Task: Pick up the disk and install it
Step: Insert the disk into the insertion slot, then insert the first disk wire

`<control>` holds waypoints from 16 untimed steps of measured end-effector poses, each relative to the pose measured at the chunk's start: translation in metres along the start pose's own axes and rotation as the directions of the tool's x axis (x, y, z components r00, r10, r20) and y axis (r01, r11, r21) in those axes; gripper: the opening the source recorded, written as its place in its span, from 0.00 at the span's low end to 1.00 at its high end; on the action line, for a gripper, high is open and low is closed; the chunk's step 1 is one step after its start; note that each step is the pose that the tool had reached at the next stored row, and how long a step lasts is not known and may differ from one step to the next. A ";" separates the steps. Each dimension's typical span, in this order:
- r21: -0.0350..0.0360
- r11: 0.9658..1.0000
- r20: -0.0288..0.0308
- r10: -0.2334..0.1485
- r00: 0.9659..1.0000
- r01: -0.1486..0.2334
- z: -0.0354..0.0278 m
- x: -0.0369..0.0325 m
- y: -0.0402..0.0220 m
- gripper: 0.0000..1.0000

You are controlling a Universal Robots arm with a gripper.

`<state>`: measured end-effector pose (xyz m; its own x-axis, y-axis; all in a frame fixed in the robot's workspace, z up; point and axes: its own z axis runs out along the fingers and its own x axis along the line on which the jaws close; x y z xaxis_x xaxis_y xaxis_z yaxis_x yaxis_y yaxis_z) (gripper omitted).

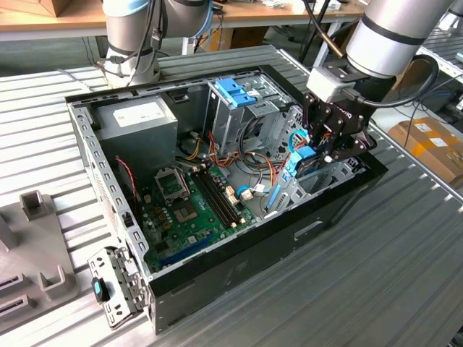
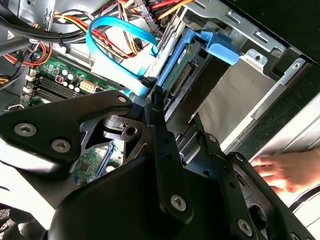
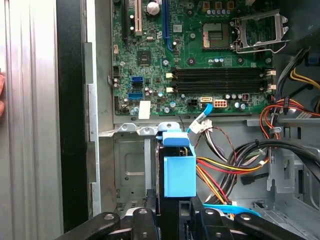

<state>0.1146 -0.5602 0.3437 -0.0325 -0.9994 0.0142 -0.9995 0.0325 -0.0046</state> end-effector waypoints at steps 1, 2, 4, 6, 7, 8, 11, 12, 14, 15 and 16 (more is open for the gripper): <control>0.000 1.000 0.000 0.000 1.000 0.000 0.0001 0.0000 0.0000 0.36; 0.000 1.000 0.000 0.000 1.000 0.000 0.0001 0.0000 0.0000 0.36; 0.000 1.000 0.000 0.000 1.000 0.000 0.0000 0.0001 0.0000 0.42; 0.000 1.000 0.000 0.000 1.000 0.000 0.0001 0.0002 0.0004 0.42; 0.000 1.000 0.000 0.000 1.000 0.000 0.0002 0.0002 0.0010 0.42; 0.000 1.000 0.000 0.000 1.000 0.000 0.0001 0.0001 0.0010 0.42; 0.000 1.000 0.000 0.000 1.000 0.000 -0.0021 0.0002 0.0011 0.42; 0.000 1.000 0.000 0.000 1.000 0.000 -0.0023 0.0001 0.0011 0.42; 0.000 1.000 0.000 0.000 1.000 0.000 -0.0036 0.0002 0.0010 0.42; 0.000 1.000 0.000 0.000 1.000 0.000 -0.0036 0.0002 0.0011 0.42; 0.000 1.000 0.000 0.000 1.000 0.000 -0.0036 0.0002 0.0010 0.42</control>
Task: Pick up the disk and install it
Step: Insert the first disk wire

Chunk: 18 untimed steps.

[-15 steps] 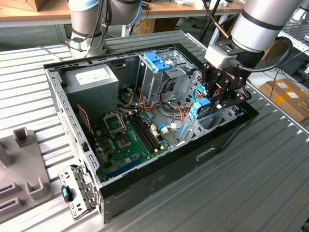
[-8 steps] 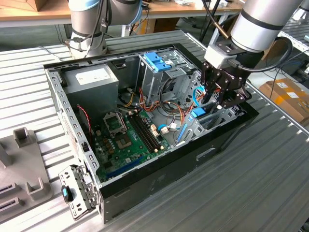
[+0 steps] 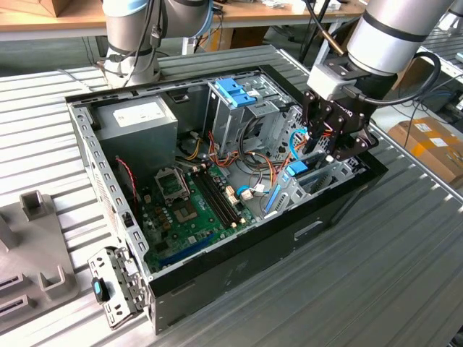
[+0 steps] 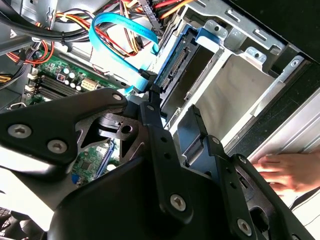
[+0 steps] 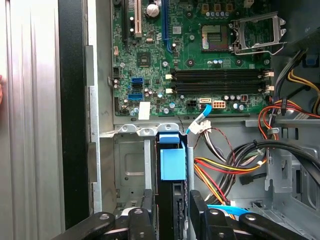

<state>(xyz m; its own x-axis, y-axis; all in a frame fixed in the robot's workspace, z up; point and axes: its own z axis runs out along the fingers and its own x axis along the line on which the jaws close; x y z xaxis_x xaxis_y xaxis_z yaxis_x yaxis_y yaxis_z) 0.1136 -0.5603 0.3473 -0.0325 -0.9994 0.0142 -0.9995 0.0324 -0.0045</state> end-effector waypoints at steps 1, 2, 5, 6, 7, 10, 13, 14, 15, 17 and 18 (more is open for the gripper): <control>0.000 1.000 0.000 0.000 1.000 0.000 0.0000 0.0000 0.0000 0.42; 0.000 1.000 0.000 0.000 1.000 0.000 0.0000 0.0000 0.0000 0.42; 0.000 1.000 0.000 0.000 1.000 0.000 0.0000 0.0000 0.0000 0.42; 0.000 1.000 0.000 0.000 1.000 0.000 -0.0001 0.0000 0.0000 0.42; 0.000 1.000 0.000 0.000 1.000 0.000 -0.0003 0.0000 0.0000 0.42; 0.000 1.000 0.000 0.000 1.000 0.000 -0.0038 0.0001 0.0000 0.42; 0.000 1.000 0.000 0.000 1.000 0.000 -0.0091 0.0001 -0.0001 0.42; 0.000 1.000 0.000 0.000 1.000 0.000 -0.0109 0.0001 -0.0001 0.42; 0.000 1.000 0.000 0.000 1.000 0.000 -0.0127 0.0002 -0.0001 0.42; 0.000 1.000 0.001 0.000 1.000 0.000 -0.0189 0.0003 -0.0003 0.42; 0.000 1.000 0.001 0.000 1.000 0.000 -0.0215 0.0003 -0.0004 0.42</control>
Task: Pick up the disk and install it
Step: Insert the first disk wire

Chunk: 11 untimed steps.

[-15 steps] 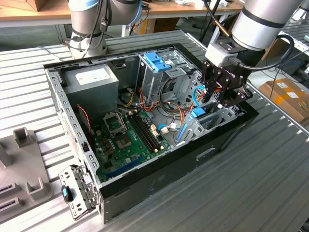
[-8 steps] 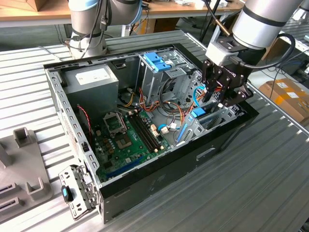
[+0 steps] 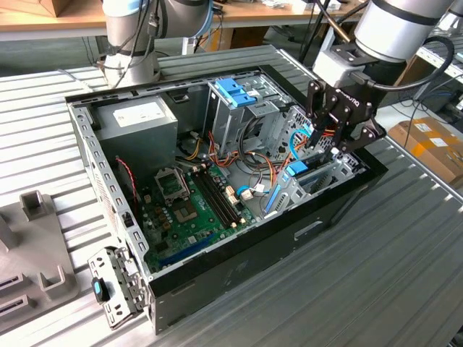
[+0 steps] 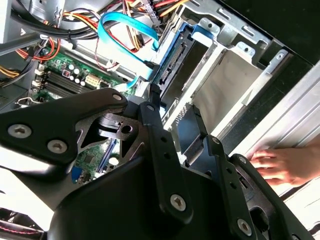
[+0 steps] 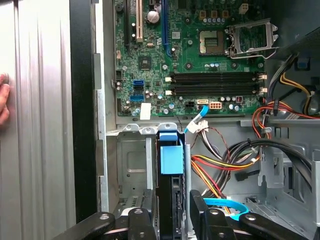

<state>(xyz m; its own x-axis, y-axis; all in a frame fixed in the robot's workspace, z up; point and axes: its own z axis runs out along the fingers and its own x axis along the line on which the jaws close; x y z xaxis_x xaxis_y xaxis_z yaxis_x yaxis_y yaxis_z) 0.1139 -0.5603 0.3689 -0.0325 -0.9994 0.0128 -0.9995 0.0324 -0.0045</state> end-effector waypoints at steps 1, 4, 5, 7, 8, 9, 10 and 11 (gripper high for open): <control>0.000 1.000 0.000 0.000 1.000 0.000 -0.0013 0.0000 0.0000 0.42; 0.000 1.000 0.001 0.000 1.000 0.000 -0.0059 0.0001 -0.0002 0.42; 0.000 1.000 0.001 0.000 1.000 0.000 -0.0058 0.0001 -0.0003 0.42; 0.000 1.000 0.001 0.000 1.000 0.000 -0.0059 -0.0001 -0.0008 0.42; 0.000 1.000 0.000 0.000 1.000 0.000 -0.0060 -0.0013 -0.0023 0.42; 0.000 1.000 0.000 0.000 1.000 0.000 -0.0059 -0.0021 -0.0034 0.42; 0.000 1.000 0.000 0.000 1.000 0.000 -0.0059 -0.0035 -0.0047 0.42; 0.000 1.000 0.000 0.000 1.000 0.000 -0.0059 -0.0055 -0.0060 0.42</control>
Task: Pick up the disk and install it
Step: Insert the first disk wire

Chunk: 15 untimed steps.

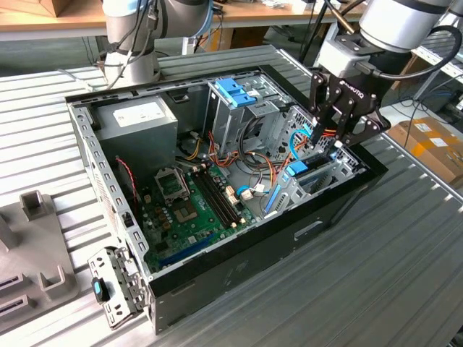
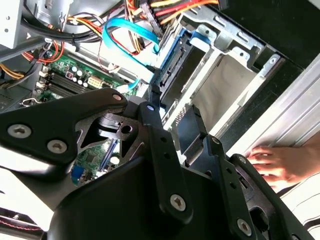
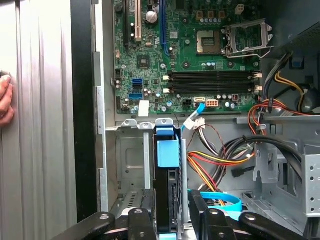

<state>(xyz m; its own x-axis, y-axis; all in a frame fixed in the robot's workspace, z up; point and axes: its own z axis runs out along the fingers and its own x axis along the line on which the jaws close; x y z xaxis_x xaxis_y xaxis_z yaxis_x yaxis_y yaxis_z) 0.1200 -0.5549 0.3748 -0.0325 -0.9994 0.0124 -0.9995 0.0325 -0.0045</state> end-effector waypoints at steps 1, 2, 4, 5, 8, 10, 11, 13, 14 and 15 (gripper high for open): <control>0.000 1.000 0.000 0.000 1.000 0.000 0.0000 -0.0017 -0.0008 0.42; 0.000 1.000 0.000 0.000 1.000 0.000 0.0000 -0.0050 -0.0018 0.42; 0.000 1.000 0.000 0.000 1.000 0.000 0.0000 -0.0078 -0.0026 0.42; 0.000 1.000 0.000 0.000 1.000 0.000 0.0000 -0.0084 -0.0030 0.42; 0.000 1.000 0.000 0.000 1.000 0.000 -0.0015 -0.0084 -0.0035 0.42; 0.000 1.000 0.000 0.000 1.000 0.000 -0.0043 -0.0084 -0.0038 0.42; 0.000 1.000 0.000 0.000 1.000 0.000 -0.0047 -0.0084 -0.0040 0.42; 0.000 1.000 0.000 0.000 1.000 0.000 -0.0057 -0.0084 -0.0043 0.42; 0.000 1.000 0.000 0.000 1.000 0.000 -0.0061 -0.0084 -0.0044 0.42; 0.000 1.000 0.000 0.000 1.000 0.000 -0.0062 -0.0086 -0.0045 0.42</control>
<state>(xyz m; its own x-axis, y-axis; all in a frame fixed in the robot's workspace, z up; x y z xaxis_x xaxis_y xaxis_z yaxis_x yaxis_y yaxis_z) 0.1248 -0.5464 0.3809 -0.0325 -0.9994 0.0122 -0.9995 0.0325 -0.0044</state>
